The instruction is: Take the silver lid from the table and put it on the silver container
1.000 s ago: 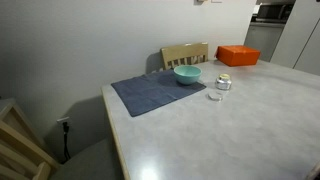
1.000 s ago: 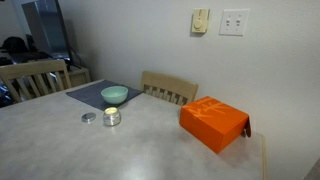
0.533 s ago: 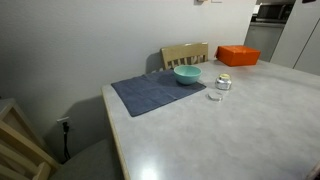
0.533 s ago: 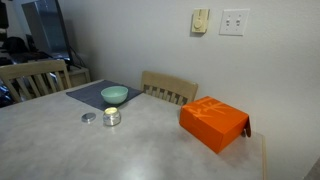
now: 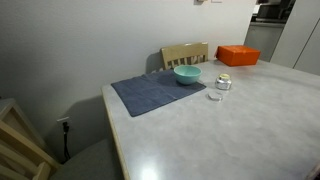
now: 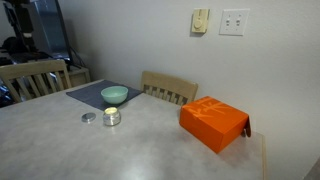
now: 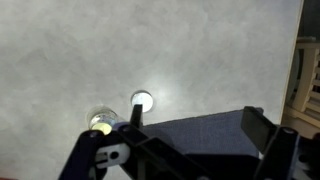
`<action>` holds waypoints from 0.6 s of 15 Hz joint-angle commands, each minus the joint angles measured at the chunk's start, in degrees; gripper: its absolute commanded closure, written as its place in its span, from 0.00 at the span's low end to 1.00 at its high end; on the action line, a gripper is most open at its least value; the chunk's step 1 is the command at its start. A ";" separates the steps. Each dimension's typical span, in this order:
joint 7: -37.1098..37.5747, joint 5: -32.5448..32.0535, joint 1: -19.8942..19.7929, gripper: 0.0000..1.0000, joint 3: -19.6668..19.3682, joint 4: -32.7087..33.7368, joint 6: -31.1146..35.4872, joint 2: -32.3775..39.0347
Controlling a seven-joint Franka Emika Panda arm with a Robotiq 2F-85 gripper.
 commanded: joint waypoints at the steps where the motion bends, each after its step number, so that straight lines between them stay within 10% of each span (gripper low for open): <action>1: -0.17 0.13 -0.85 0.00 0.58 0.14 -0.19 0.19; 9: 6.00 -7.78 -1.80 0.00 1.19 -5.96 20.95 4.13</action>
